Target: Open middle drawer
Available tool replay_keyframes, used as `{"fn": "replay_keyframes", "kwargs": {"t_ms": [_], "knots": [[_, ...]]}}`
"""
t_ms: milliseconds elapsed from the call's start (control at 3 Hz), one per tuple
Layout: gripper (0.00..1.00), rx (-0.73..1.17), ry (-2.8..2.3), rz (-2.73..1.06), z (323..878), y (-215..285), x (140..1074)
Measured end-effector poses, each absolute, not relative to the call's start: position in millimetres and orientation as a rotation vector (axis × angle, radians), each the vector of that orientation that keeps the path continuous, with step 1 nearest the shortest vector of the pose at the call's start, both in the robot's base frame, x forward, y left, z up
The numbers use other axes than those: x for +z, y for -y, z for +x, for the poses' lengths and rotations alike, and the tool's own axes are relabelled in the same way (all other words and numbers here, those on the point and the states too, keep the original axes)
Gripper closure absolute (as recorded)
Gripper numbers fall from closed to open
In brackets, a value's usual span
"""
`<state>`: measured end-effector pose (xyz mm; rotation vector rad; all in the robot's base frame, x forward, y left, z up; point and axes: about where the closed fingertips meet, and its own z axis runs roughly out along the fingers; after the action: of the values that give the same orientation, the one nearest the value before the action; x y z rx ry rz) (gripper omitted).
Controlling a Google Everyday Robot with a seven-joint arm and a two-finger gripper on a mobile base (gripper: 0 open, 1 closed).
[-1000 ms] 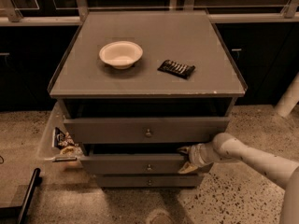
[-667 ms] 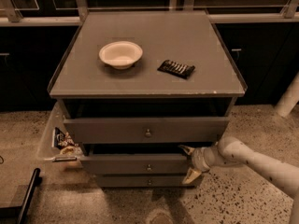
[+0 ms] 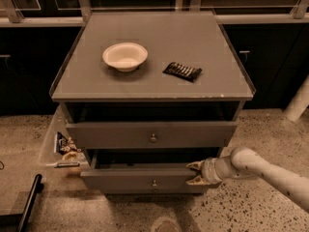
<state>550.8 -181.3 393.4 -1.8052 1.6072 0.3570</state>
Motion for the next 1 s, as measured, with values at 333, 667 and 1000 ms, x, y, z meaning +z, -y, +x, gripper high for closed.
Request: {"fn": "replay_keyframes", "kwargs": {"t_ms": [333, 667, 1000], "knots": [[0.88, 0.358, -1.607, -1.806, 549.5, 181.5, 393.9], [0.86, 0.358, -1.607, -1.806, 549.5, 181.5, 393.9], [0.62, 0.36, -1.607, -1.805, 549.5, 181.0, 393.9]]}}
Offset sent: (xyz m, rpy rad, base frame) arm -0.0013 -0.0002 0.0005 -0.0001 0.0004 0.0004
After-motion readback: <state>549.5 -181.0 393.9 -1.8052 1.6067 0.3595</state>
